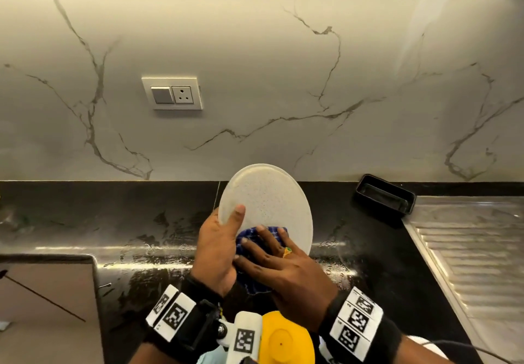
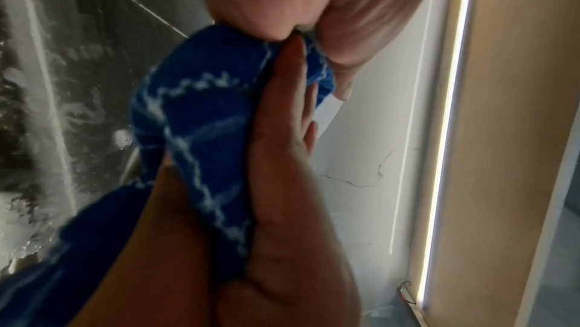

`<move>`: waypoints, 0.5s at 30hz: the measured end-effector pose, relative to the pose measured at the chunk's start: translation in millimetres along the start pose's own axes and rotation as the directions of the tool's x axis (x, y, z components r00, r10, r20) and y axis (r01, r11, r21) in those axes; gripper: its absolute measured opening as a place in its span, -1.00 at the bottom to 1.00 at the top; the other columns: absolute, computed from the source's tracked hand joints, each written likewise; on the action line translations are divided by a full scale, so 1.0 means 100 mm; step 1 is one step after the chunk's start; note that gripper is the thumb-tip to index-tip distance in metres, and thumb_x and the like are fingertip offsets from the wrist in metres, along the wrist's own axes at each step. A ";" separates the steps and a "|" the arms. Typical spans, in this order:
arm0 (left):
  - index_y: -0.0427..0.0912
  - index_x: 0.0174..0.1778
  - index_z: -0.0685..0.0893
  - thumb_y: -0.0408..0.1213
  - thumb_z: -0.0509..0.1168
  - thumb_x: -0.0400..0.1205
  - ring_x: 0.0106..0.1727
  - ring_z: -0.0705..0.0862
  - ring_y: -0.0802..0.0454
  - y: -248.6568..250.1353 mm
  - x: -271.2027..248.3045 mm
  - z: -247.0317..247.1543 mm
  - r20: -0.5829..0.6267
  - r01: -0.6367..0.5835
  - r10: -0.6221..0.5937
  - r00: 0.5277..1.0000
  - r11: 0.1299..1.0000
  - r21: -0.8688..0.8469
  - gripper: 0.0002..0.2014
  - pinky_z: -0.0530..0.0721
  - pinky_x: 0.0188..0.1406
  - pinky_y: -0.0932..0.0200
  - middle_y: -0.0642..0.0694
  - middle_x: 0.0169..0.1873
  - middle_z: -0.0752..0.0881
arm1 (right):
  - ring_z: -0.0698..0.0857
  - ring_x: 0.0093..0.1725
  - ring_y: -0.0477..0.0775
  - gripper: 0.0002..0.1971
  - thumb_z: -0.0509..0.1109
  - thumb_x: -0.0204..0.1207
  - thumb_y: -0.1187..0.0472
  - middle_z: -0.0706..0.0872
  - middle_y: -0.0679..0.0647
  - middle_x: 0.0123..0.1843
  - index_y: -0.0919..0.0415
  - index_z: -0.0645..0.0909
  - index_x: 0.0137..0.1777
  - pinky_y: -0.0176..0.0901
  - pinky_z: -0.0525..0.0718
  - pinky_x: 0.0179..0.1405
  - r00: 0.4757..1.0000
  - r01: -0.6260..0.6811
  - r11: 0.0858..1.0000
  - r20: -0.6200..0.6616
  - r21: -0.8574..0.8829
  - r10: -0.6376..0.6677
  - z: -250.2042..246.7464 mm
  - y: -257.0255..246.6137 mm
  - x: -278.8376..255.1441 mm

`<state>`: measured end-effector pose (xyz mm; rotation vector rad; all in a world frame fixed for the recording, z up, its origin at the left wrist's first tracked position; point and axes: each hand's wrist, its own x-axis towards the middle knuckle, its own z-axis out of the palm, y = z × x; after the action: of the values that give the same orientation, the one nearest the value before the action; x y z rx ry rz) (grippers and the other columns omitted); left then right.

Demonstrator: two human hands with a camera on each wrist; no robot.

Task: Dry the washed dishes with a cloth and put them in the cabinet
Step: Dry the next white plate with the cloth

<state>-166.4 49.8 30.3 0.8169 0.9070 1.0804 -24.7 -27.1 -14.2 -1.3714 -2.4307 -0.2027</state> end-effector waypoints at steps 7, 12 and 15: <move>-0.22 0.43 0.60 -0.11 0.27 0.71 0.23 0.79 -0.28 0.18 -0.01 -0.17 -0.057 -0.201 0.200 0.978 0.979 -0.016 -0.60 0.75 0.18 -0.35 -0.24 0.22 0.81 | 0.19 0.72 0.01 -0.30 0.23 0.52 0.24 0.29 -0.12 0.70 -0.12 0.26 0.68 0.38 0.22 0.64 0.997 -0.051 0.990 -0.046 0.129 0.057 -0.08 0.31 -0.06; -0.18 0.33 0.65 -0.22 0.18 0.78 0.13 0.84 -0.01 0.17 -0.12 -0.13 0.037 -0.262 0.261 0.965 0.964 0.039 -0.73 0.83 -0.11 0.15 -0.08 0.13 0.85 | -0.07 0.75 -0.11 -0.21 0.17 0.44 0.36 0.15 -0.32 0.68 -0.31 0.19 0.62 0.24 0.06 0.73 0.876 -0.400 0.713 0.011 0.576 0.483 -0.13 0.78 0.06; -0.18 0.30 0.66 -0.15 0.28 0.66 0.14 0.83 -0.04 0.15 -0.15 -0.03 0.022 -0.305 0.304 0.952 0.950 0.061 -0.68 0.83 -0.08 0.15 -0.06 0.10 0.86 | -0.07 0.76 -0.02 -0.28 0.26 0.60 0.38 0.15 -0.22 0.70 -0.27 0.17 0.62 0.27 -0.07 0.73 0.865 -0.389 0.716 -0.039 0.579 0.501 -0.31 0.77 0.33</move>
<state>-178.1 39.8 45.3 1.0397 0.8246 1.3180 31.8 30.8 23.1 -1.5081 -1.7122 0.4465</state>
